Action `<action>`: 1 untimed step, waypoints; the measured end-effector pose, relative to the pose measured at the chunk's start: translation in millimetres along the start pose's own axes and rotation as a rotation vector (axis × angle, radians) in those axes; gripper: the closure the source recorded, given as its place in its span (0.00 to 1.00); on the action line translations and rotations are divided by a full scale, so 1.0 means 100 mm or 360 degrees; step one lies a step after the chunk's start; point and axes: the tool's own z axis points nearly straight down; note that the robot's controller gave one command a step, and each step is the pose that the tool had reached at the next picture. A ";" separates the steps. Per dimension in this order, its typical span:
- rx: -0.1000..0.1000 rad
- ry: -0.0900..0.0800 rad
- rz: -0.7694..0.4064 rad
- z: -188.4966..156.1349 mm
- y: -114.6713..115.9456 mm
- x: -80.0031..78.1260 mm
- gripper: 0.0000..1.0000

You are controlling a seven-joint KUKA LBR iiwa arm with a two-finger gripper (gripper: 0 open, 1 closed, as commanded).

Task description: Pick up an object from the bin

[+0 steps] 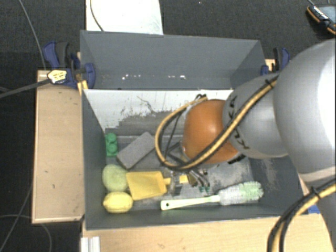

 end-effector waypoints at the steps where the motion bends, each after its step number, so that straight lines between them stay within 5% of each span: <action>1: 0.0000 0.0000 -0.0002 0.00 0.00 0.00 1.00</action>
Offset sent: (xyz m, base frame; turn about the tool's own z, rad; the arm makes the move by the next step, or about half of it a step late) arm 0.0000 0.0000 0.0000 0.0000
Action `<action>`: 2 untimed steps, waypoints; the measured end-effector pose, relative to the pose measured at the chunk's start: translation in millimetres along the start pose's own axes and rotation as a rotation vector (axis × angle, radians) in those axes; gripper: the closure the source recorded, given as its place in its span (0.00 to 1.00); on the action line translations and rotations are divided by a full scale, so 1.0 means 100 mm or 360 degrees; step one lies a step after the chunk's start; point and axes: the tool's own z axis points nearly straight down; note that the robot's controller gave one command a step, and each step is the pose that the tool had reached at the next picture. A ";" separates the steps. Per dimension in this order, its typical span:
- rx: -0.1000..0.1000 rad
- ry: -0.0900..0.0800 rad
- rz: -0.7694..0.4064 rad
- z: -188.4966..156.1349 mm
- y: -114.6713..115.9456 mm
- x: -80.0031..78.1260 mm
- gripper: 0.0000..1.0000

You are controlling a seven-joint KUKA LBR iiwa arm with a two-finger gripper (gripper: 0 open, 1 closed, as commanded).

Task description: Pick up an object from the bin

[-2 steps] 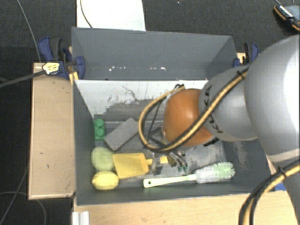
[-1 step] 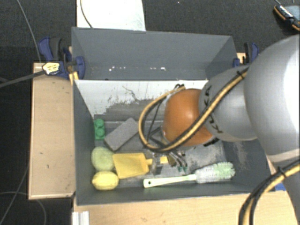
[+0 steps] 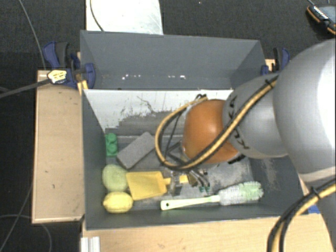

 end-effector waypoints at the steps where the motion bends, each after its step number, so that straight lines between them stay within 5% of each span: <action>1: 0.0000 0.0000 0.0002 0.00 0.00 0.00 1.00; 2: 0.0000 0.0000 0.0004 0.00 0.00 0.00 1.00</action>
Offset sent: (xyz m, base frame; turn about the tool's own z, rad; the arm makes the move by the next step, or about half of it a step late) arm 0.0000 0.0000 0.0000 0.0000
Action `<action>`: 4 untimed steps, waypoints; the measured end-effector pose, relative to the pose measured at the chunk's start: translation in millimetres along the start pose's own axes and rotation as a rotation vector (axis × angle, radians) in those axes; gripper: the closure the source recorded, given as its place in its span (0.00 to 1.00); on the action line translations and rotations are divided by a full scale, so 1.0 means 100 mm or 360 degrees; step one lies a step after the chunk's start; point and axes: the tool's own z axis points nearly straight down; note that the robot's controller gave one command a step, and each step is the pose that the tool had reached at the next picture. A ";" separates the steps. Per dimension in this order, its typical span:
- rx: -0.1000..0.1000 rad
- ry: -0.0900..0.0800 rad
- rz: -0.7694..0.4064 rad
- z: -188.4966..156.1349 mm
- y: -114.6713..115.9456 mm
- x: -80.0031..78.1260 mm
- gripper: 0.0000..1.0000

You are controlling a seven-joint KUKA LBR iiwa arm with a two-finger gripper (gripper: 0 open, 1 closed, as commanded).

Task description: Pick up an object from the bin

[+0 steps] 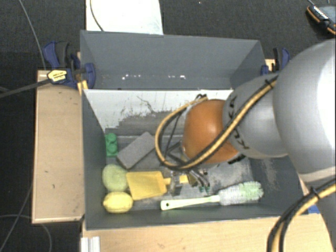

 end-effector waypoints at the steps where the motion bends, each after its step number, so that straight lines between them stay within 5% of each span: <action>1: 0.0000 0.0000 0.0002 0.00 0.00 0.00 1.00; 4: 0.0000 0.0000 0.0005 0.00 0.00 0.00 1.00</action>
Offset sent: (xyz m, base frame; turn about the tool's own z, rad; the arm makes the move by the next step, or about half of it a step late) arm 0.0000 0.0000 0.0000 0.0000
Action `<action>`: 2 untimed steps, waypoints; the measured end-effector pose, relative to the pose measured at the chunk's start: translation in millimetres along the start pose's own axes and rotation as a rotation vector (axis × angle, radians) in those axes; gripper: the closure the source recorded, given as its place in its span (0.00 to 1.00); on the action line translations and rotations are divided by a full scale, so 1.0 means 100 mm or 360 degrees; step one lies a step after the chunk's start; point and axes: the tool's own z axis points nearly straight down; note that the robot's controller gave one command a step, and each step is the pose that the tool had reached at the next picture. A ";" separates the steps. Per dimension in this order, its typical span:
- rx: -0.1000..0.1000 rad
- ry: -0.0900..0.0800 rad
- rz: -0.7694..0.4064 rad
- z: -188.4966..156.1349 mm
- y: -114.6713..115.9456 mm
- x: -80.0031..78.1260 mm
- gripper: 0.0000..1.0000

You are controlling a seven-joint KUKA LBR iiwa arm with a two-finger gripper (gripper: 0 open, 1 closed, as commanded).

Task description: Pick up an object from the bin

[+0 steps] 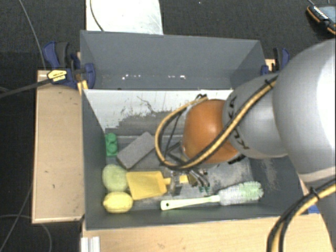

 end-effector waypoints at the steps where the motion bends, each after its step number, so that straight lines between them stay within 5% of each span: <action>1: 0.0000 0.0000 0.0001 0.00 0.00 0.00 1.00; 2: 0.0000 0.0000 0.0001 0.00 0.00 0.00 1.00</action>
Offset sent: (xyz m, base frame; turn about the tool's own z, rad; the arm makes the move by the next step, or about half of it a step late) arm 0.0000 0.0000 0.0000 0.0000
